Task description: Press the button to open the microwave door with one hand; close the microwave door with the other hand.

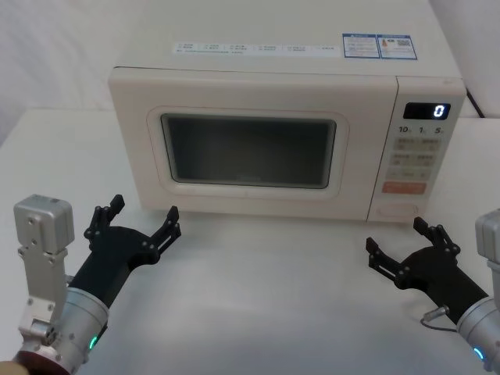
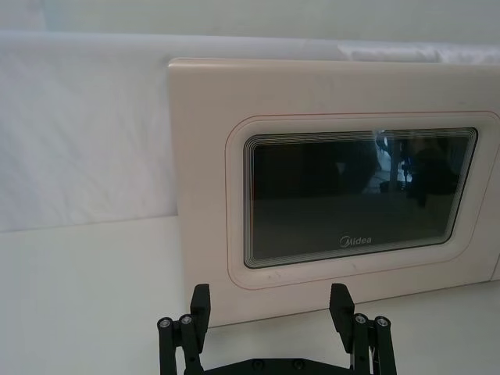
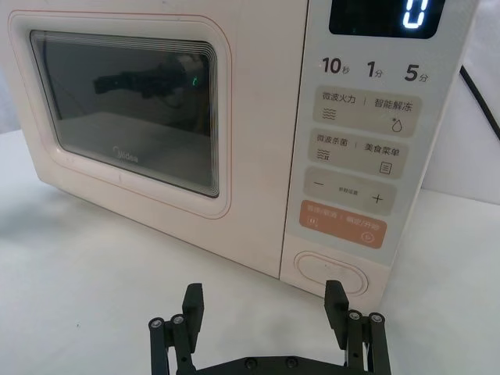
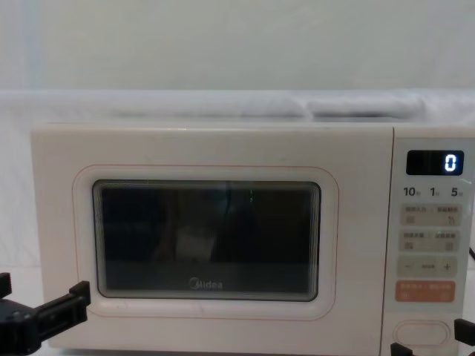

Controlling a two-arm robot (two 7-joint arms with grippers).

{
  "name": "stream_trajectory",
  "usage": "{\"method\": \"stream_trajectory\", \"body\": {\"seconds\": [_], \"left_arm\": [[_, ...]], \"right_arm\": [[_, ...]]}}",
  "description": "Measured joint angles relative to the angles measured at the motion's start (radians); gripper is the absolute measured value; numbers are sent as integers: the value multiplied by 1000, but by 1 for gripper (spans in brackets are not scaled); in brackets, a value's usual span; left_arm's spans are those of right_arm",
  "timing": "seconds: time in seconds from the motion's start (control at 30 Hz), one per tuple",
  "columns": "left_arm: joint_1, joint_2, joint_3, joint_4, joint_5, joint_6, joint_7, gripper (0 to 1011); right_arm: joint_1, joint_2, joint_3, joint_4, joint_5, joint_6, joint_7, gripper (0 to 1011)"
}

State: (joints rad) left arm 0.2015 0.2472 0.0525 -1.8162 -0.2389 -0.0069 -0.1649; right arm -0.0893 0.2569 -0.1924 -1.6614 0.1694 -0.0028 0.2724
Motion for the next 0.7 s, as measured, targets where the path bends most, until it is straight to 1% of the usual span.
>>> {"method": "stream_trajectory", "body": {"seconds": [0.7], "left_arm": [[0, 0, 0, 0, 0, 0, 0, 1001]], "right_arm": [[0, 0, 0, 0, 0, 0, 0, 1002]]}}
